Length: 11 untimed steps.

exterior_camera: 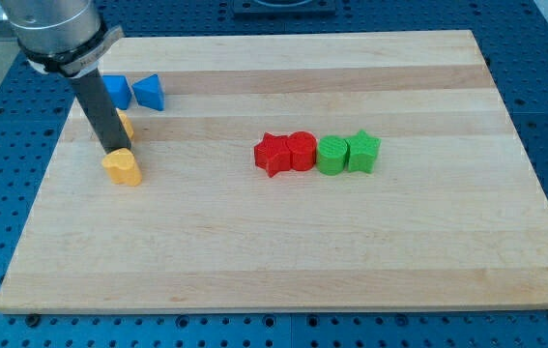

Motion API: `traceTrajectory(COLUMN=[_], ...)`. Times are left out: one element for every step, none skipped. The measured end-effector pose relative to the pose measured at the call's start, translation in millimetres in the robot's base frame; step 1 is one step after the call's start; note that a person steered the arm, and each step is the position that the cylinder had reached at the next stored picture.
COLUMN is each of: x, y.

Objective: Move yellow hexagon towards center

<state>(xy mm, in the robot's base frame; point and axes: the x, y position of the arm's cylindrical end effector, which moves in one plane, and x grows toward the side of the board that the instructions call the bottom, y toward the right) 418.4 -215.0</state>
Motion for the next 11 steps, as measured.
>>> traceTrajectory(x=[13.6,26.7,24.1,3.4,-25.4,-28.8,-29.0,-36.9,-25.8,-5.8,-17.2], y=[-19.6,-67.1,-89.8,-87.6,-79.3,-32.1,27.4,53.6,52.7,53.4,64.2])
